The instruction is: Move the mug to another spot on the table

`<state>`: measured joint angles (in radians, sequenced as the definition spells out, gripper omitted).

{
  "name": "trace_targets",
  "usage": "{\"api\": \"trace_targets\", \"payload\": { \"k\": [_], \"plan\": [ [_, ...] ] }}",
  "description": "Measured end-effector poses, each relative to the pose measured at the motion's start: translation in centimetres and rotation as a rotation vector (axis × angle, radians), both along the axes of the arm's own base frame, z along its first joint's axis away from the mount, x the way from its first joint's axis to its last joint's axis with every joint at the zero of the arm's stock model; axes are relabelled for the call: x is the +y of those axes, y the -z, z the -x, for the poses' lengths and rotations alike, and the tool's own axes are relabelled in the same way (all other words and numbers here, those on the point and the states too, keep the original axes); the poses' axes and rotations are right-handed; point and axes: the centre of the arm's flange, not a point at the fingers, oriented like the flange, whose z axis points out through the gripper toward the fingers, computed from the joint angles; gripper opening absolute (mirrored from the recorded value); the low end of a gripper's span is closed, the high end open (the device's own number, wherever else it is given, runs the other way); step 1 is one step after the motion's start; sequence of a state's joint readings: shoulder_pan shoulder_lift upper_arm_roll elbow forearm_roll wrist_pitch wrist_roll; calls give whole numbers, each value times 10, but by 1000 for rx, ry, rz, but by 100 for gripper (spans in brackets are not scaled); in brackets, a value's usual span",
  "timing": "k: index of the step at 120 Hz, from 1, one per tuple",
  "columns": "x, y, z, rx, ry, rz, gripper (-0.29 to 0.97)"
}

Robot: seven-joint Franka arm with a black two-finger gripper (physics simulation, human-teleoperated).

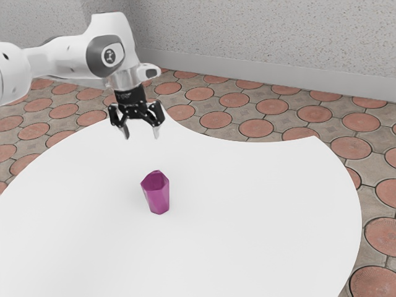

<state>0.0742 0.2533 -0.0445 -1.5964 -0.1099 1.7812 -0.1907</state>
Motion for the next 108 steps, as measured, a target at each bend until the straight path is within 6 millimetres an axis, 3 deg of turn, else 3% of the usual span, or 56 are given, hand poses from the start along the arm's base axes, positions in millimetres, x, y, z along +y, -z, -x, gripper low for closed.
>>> {"api": "trace_targets", "payload": {
  "k": [14,41,49,65,108],
  "plan": [
    [-13,-29,15,-30,80,-33,68],
    [-24,-117,48,-135,190,-90,68],
    [-32,-133,61,-142,222,-97,68],
    [-49,-144,74,-126,285,-99,68],
    [-92,-143,84,-99,422,-92,68]
  ]
}}
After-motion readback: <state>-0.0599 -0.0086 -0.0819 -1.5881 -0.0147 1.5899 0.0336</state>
